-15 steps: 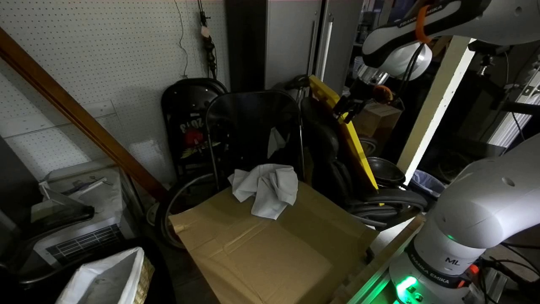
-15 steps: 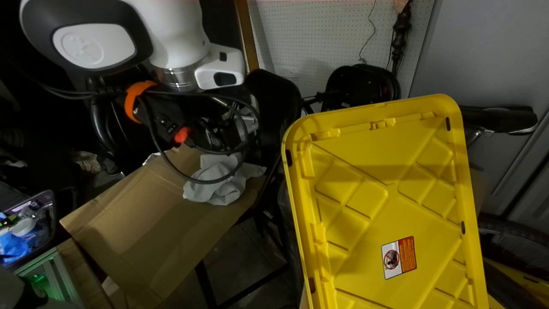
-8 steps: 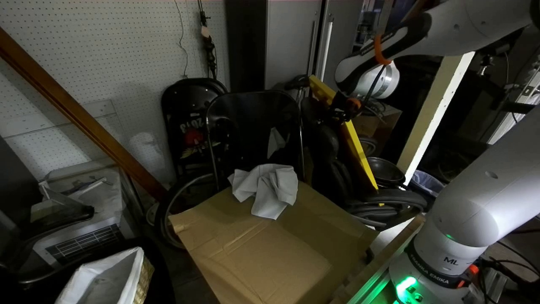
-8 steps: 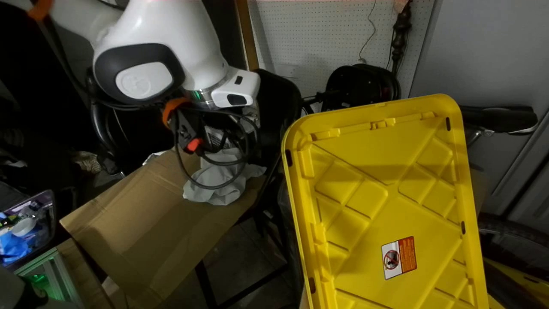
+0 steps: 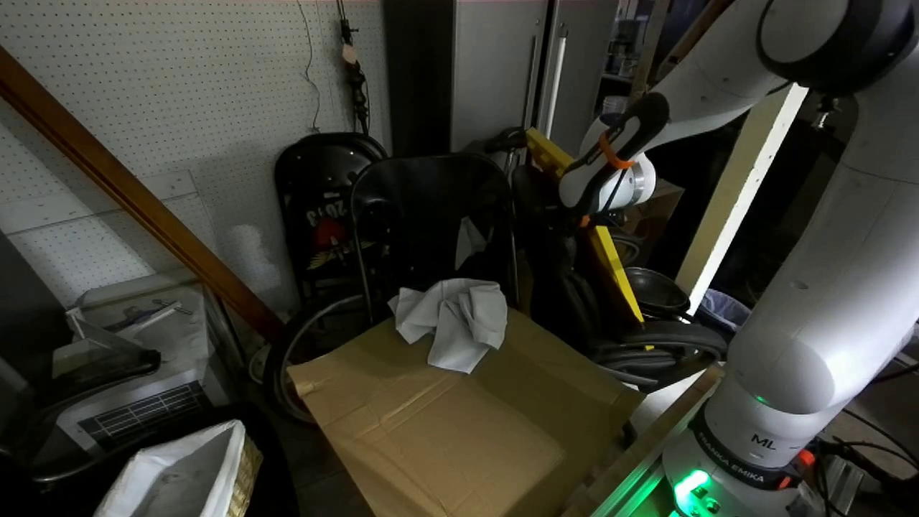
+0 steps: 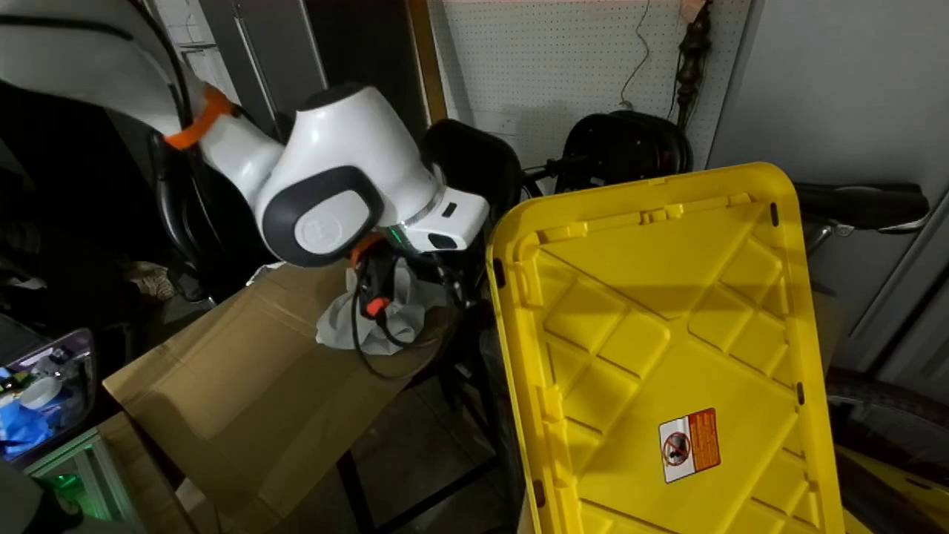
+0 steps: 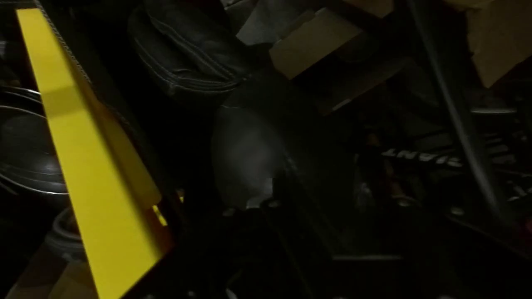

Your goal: Turn the black chair towards the right

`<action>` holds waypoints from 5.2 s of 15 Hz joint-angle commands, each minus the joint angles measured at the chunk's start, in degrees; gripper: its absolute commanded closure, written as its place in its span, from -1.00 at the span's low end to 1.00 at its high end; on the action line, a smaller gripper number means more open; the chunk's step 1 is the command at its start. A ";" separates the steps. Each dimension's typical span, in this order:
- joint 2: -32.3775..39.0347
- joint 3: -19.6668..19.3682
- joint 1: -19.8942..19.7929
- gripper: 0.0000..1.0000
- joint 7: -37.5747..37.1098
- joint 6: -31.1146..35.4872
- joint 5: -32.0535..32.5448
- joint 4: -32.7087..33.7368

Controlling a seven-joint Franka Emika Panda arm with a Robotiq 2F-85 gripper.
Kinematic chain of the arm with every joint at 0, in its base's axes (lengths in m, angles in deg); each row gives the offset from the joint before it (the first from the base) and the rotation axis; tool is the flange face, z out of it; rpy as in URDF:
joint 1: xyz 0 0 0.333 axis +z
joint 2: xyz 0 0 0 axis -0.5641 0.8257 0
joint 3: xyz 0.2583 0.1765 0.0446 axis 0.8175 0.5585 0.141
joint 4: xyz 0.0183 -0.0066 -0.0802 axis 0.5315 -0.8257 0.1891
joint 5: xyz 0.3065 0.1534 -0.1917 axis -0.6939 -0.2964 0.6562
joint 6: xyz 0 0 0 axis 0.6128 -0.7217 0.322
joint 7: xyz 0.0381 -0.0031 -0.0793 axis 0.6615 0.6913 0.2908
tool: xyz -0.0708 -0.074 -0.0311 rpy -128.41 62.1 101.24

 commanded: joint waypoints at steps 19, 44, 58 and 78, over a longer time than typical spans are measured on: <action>16.28 -20.74 19.81 0.92 -37.87 0.14 26.57 16.85; 18.04 -11.83 10.89 -1.00 -30.64 -4.62 15.39 23.63; 17.80 -6.72 8.67 0.52 -18.37 -8.88 8.32 24.29; 28.63 -5.01 6.58 1.00 -11.94 -1.18 1.81 33.38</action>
